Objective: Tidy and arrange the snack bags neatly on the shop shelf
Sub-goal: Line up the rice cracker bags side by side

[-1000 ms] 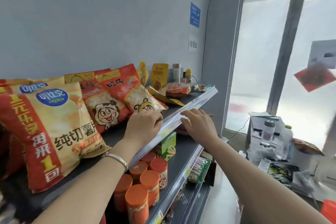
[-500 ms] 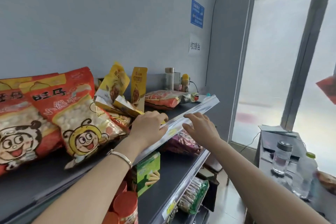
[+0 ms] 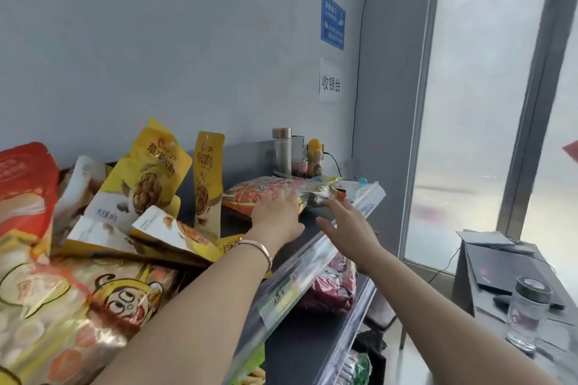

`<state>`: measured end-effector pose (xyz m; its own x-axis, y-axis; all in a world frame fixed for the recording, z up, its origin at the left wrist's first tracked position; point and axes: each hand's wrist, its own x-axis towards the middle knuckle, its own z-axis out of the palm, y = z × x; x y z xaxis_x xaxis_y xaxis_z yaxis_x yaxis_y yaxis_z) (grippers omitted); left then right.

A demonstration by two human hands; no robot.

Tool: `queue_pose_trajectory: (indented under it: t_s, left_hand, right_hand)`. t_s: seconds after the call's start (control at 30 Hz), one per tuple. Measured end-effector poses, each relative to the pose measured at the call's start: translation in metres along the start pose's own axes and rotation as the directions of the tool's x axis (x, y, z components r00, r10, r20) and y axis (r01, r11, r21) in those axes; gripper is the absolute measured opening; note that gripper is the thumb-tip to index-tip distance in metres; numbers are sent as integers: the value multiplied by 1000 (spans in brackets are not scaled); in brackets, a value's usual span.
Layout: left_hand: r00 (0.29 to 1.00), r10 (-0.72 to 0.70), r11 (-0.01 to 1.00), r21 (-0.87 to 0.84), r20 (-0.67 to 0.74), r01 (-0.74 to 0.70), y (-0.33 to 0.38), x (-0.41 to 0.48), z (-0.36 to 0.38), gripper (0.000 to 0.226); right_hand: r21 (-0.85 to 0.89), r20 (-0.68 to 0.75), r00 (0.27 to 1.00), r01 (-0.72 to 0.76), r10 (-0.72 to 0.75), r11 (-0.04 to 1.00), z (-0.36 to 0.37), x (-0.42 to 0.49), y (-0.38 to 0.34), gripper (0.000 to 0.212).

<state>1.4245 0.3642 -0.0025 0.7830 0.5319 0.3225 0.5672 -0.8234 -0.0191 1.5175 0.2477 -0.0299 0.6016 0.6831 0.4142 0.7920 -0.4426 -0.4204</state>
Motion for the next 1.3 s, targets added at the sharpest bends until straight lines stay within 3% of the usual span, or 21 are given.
queue_pose_trajectory:
  t_s: [0.2, 0.37, 0.47, 0.57, 0.63, 0.67, 0.73, 0.8, 0.83, 0.9, 0.93, 1.0, 1.1, 1.17, 1.2, 1.23, 1.3]
  left_hand:
    - [987, -101, 995, 38, 125, 97, 9, 43, 25, 86]
    - [980, -77, 991, 125, 182, 55, 8, 46, 32, 86]
    - [991, -66, 992, 113, 120, 53, 5, 45, 29, 75]
    - [993, -120, 993, -18, -20, 120, -1, 51, 12, 55]
    - [978, -192, 979, -91, -77, 185, 2, 53, -1, 47]
    - [974, -208, 976, -91, -92, 199, 8, 51, -5, 45]
    - [977, -187, 982, -23, -103, 185, 26, 43, -7, 47]
    - [984, -138, 989, 32, -113, 143, 46, 33, -1, 48]
    - [985, -119, 991, 39, -128, 125, 53, 29, 2, 45]
    - [980, -102, 994, 16, -171, 107, 59, 23, 4, 41]
    - [980, -96, 995, -12, -176, 96, 58, 20, 4, 42]
    - [983, -120, 974, -206, -137, 90, 49, 17, 0, 43]
    - [936, -297, 774, -621, -187, 122, 36, 16, -1, 44]
    - [819, -524, 669, -709, -235, 224, 34, 16, 0, 57]
    - [748, -632, 555, -792, -204, 253, 34, 16, 0, 63]
    - [686, -718, 380, -893, -120, 241, 38, 15, -2, 71]
    - [637, -769, 5, -996, 54, 91, 40, 15, -9, 85]
  right_hand:
    - [54, -11, 1000, 17, -17, 998, 9, 35, 17, 47]
    - [180, 1, 1000, 17, -18, 984, 25, 61, 27, 43]
    - [211, -10, 1000, -27, 30, 977, 30, 72, 30, 24]
    - [331, -12, 993, -108, 119, 937, 25, 82, 32, 40]
    - [539, 85, 980, -196, 179, 819, 16, 86, 29, 48]
    - [674, 187, 959, -283, 213, 682, 13, 87, 27, 47]
    - [809, 487, 852, -522, 190, 268, 7, 90, 22, 48]
    - [757, 654, 754, -652, 64, -50, 14, 100, 20, 69]
    - [735, 677, 733, -668, 70, -117, 23, 108, 22, 91]
    - [729, 685, 718, -675, 126, -113, 55, 133, 34, 131]
    - [739, 673, 727, -665, 132, -104, 67, 143, 35, 126]
    - [789, 615, 765, -602, 191, -125, 60, 138, 28, 89]
    - [868, 494, 801, -480, 340, -128, 35, 119, 22, 64]
    - [889, 457, 804, -425, 381, -169, 28, 115, 32, 59]
    - [897, 442, 811, -389, 383, -211, 22, 111, 37, 61]
    - [895, 436, 821, -352, 368, -274, 13, 106, 44, 63]
    - [888, 405, 862, -292, 306, -354, -6, 96, 57, 60]
